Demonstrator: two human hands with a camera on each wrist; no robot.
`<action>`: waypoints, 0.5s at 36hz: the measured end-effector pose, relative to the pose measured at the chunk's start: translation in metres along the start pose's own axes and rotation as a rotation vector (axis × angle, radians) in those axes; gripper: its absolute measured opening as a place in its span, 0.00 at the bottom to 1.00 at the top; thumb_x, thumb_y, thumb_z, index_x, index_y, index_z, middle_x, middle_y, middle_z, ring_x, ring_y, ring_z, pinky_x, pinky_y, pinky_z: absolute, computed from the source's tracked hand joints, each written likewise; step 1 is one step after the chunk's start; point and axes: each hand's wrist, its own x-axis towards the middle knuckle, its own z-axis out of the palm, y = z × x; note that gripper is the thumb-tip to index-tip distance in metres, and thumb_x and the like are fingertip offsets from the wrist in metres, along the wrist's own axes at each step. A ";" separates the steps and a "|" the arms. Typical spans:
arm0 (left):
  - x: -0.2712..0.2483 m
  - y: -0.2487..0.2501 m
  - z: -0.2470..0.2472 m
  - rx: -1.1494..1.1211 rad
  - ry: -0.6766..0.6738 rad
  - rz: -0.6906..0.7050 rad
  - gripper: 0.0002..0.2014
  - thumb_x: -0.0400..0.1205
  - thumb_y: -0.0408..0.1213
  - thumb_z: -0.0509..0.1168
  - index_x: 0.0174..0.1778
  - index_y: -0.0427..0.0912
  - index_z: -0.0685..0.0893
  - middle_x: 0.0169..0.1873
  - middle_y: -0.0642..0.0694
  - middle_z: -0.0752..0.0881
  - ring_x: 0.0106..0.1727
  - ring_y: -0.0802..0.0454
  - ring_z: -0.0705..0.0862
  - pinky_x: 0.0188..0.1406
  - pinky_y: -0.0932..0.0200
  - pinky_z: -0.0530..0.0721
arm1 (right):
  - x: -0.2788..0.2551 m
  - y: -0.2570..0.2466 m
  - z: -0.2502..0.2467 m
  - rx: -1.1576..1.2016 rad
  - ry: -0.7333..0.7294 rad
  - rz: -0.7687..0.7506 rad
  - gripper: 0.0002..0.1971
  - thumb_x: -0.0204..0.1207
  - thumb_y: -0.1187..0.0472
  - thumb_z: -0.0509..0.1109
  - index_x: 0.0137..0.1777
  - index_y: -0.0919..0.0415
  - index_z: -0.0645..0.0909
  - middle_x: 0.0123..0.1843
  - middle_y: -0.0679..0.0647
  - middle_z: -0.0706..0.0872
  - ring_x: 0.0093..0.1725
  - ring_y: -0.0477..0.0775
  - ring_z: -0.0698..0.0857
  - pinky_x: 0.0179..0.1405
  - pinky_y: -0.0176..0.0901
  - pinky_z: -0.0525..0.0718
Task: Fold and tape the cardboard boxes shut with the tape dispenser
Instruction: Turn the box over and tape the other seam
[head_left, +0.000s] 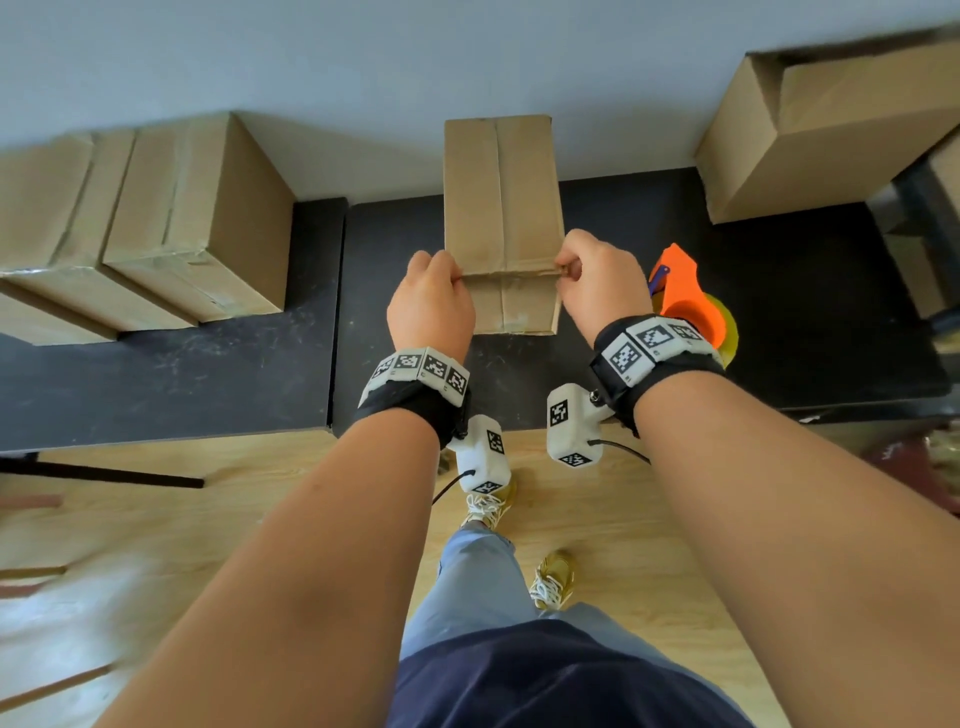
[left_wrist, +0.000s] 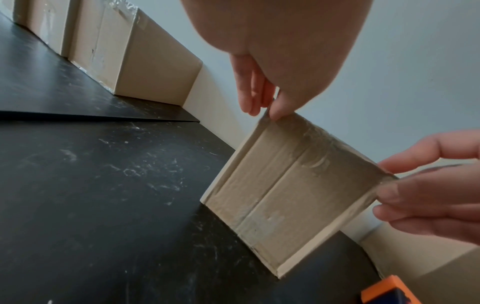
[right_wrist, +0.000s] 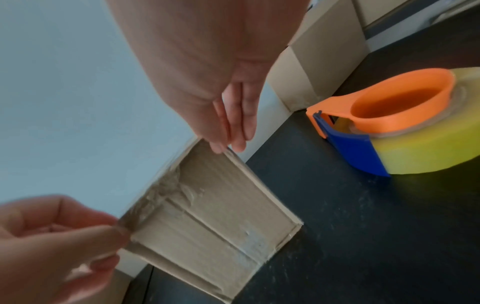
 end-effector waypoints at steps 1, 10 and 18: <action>-0.001 0.002 0.000 0.006 0.000 0.004 0.02 0.78 0.30 0.60 0.42 0.38 0.78 0.43 0.45 0.76 0.37 0.47 0.75 0.31 0.57 0.69 | -0.002 0.001 -0.003 0.026 -0.023 0.015 0.08 0.78 0.68 0.65 0.54 0.58 0.81 0.44 0.55 0.86 0.45 0.59 0.84 0.46 0.53 0.84; 0.005 0.050 0.008 0.014 0.043 0.084 0.14 0.75 0.28 0.58 0.55 0.37 0.80 0.55 0.41 0.80 0.56 0.41 0.77 0.54 0.51 0.72 | -0.021 0.024 -0.034 0.186 0.020 0.272 0.16 0.78 0.71 0.63 0.63 0.56 0.79 0.50 0.52 0.88 0.50 0.53 0.86 0.50 0.47 0.84; 0.013 0.092 0.036 0.194 -0.183 0.279 0.19 0.83 0.54 0.59 0.58 0.43 0.81 0.56 0.46 0.80 0.59 0.44 0.77 0.59 0.50 0.73 | -0.029 0.053 -0.043 0.201 0.024 0.437 0.15 0.79 0.69 0.60 0.61 0.57 0.81 0.57 0.58 0.86 0.51 0.57 0.85 0.38 0.31 0.78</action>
